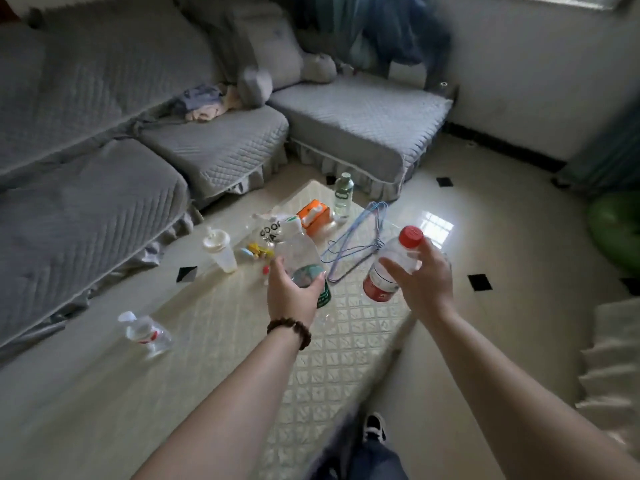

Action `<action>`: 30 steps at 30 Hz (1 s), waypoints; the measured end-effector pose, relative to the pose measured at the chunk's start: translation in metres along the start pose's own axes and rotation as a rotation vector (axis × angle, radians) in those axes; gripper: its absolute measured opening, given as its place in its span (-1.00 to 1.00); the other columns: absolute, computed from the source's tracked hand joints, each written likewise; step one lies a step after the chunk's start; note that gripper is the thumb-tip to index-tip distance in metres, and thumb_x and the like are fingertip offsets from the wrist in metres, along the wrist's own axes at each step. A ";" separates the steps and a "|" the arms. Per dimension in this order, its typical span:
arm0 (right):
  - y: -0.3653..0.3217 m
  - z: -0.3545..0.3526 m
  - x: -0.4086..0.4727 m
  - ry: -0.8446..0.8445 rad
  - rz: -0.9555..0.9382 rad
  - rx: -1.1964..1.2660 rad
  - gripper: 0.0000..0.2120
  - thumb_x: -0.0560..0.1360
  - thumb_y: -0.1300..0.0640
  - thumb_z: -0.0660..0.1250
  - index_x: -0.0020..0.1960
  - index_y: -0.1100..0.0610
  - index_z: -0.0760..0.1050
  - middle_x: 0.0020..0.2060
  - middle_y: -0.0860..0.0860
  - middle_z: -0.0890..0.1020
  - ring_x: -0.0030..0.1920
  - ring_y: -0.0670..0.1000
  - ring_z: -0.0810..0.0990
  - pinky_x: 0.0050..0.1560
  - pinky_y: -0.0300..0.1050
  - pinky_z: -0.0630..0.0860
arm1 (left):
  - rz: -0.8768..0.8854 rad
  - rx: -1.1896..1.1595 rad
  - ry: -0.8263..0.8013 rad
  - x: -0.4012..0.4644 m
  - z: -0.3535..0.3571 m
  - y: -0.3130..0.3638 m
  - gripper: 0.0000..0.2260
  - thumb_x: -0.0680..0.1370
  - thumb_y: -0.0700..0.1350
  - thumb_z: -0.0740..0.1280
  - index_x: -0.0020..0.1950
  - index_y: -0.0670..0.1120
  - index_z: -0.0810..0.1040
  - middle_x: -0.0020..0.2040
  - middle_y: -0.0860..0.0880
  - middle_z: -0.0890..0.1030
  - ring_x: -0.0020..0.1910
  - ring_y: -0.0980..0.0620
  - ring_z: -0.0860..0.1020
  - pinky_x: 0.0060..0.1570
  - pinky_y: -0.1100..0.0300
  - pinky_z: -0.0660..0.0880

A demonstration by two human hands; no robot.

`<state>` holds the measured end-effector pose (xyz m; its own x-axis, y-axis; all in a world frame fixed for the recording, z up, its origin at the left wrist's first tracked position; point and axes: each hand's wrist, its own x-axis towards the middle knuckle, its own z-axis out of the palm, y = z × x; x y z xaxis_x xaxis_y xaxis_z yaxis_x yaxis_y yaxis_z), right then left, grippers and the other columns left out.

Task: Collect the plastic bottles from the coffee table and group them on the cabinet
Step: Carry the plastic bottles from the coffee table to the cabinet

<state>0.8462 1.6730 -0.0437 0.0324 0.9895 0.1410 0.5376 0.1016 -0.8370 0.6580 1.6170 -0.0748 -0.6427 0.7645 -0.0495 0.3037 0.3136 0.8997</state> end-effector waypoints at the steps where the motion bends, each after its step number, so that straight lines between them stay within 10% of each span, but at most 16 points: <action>1: 0.008 -0.010 -0.005 0.027 0.026 0.000 -0.51 0.33 -0.04 0.51 0.19 0.08 0.49 0.02 0.02 0.61 0.02 0.07 0.57 0.06 -0.02 0.49 | 0.013 -0.007 -0.035 -0.006 0.009 0.004 -0.34 0.32 0.02 0.54 0.32 -0.04 0.31 0.21 -0.06 0.51 0.13 -0.01 0.51 0.06 0.25 0.41; 30: 0.265 -0.457 -0.163 0.796 0.515 -0.042 -0.61 0.35 -0.04 0.50 0.08 0.09 0.49 -0.01 0.03 0.57 0.02 0.05 0.55 0.07 -0.05 0.48 | 0.332 -0.024 -0.960 -0.364 0.385 0.175 -0.32 0.35 -0.05 0.53 0.36 0.02 0.26 0.15 -0.02 0.46 0.02 0.02 0.54 0.06 0.06 0.55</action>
<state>1.3690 1.4913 -0.0470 0.8305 0.5494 0.0920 0.3267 -0.3467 -0.8792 1.2164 1.6104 -0.0664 0.3115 0.9434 -0.1137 0.3426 0.0001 0.9395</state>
